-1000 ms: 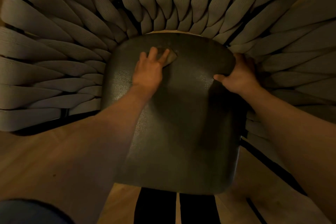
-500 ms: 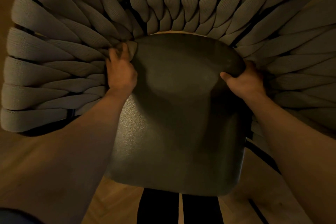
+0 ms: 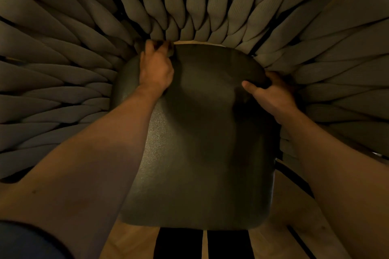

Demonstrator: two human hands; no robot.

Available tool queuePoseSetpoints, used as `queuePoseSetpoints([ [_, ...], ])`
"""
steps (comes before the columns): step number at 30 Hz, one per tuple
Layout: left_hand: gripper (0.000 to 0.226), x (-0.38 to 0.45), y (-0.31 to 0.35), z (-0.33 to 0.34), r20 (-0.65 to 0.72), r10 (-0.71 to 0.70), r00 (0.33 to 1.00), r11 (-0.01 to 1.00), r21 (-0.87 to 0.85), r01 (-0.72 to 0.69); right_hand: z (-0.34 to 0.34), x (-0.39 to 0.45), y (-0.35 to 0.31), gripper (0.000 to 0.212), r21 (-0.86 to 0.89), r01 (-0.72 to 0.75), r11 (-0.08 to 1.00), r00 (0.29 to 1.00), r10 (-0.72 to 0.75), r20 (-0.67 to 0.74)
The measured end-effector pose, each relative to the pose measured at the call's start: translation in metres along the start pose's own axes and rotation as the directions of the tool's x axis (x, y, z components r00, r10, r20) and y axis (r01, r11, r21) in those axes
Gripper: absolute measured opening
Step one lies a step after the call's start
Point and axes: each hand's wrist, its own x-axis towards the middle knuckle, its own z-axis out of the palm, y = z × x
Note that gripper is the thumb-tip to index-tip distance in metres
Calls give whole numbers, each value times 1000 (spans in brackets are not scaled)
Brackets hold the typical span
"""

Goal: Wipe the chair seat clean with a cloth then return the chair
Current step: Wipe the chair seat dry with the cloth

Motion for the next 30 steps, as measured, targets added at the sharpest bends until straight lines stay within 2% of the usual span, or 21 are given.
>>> queuePoseSetpoints([
  [5,51,15,42,15,76,131,988,991,-36,-128,-5,-7,2,91,22,-14,1000,1000,13,23],
  [10,52,12,88,36,163,288,944,958,-48,-284,-9,-16,5,86,70,1,998,999,-4,50],
  [13,53,4,112,46,194,372,908,928,-94,-360,-11,-22,10,76,73,-6,997,999,2,44],
  [15,53,-3,127,50,235,423,875,905,-63,-420,-11,-25,15,61,81,-23,996,999,20,28],
  [17,54,-14,142,58,285,480,829,871,-42,-490,-11,-31,21,47,100,-41,994,999,40,20],
  [21,49,-46,163,73,320,632,706,761,-80,-644,-9,-44,38,33,140,-55,989,998,57,-12],
  [24,45,-65,168,75,318,760,567,616,-76,-784,-2,-58,52,37,199,-63,978,995,76,-59],
  [25,47,-70,167,75,312,778,545,593,-78,-802,0,-63,58,40,223,-73,972,994,89,-65],
  [27,48,-84,165,74,354,779,518,579,-88,-811,4,-75,69,45,270,-79,960,992,102,-71],
  [30,44,-114,161,65,493,732,471,595,-126,-793,11,-92,91,60,351,-57,935,992,92,-84],
])
